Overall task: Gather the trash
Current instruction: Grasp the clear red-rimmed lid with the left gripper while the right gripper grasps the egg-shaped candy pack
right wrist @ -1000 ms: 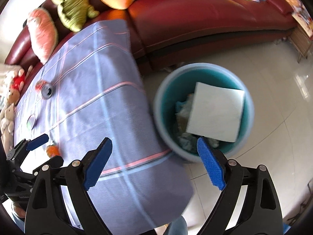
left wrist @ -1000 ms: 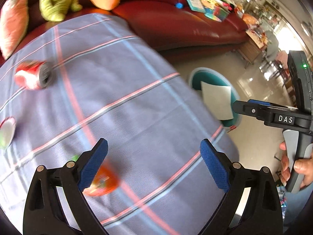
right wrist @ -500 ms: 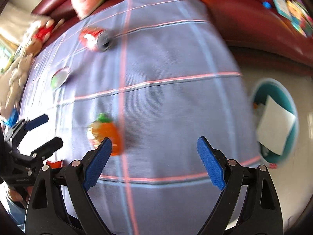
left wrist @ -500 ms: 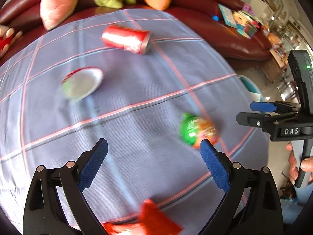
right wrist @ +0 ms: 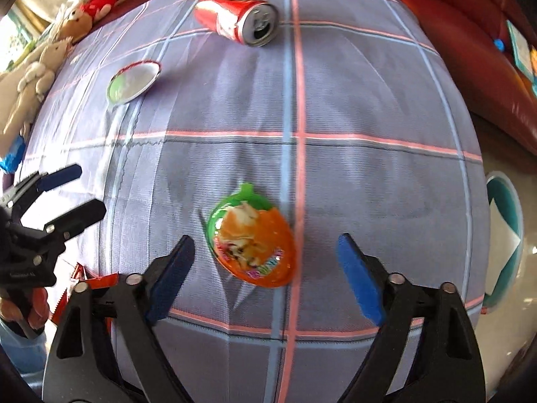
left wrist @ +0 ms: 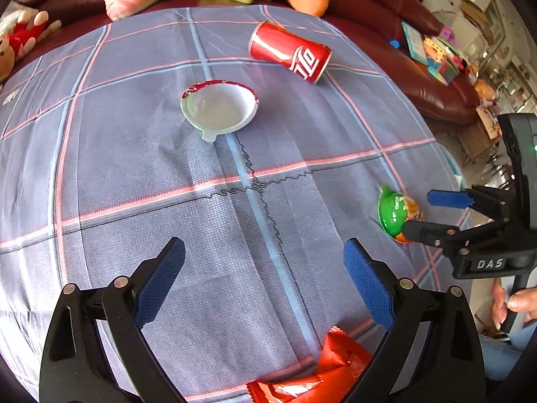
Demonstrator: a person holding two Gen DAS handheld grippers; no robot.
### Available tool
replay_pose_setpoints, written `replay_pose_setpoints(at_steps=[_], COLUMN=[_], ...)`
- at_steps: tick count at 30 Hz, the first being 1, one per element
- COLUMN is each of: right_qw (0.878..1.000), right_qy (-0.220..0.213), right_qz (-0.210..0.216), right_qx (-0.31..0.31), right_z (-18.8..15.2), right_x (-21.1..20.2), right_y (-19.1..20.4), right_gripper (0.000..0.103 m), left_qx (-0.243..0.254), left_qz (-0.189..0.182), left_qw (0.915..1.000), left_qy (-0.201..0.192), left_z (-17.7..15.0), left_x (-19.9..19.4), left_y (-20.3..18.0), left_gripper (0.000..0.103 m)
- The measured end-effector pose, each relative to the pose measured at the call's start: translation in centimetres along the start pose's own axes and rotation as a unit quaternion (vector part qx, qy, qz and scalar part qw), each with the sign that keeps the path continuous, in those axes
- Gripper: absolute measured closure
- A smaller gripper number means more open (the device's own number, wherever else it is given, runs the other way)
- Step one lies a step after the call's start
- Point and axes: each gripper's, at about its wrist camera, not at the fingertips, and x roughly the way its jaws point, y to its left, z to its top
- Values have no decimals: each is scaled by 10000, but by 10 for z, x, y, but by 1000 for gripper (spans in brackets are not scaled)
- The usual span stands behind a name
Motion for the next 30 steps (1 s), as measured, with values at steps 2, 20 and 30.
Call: replay_pose_setpoints(at_steps=[2, 20, 30], right_qw=[10000, 9999, 9987], right_qy=[54, -133, -212], right_qz=[-52, 98, 388], right_qx=[-65, -7, 259], right_z=[0, 57, 84], right_x=[4, 4, 6], right_y=[3, 17, 4], right_gripper=[40, 49, 49], left_qx=[-3, 376, 666], left_qz=[-16, 382, 737], left_qw=[10000, 9986, 9951], left_qy=[4, 35, -29], left_z=[0, 49, 87], left_x=[0, 23, 47], left_y=[3, 23, 26], left_gripper=[8, 8, 8])
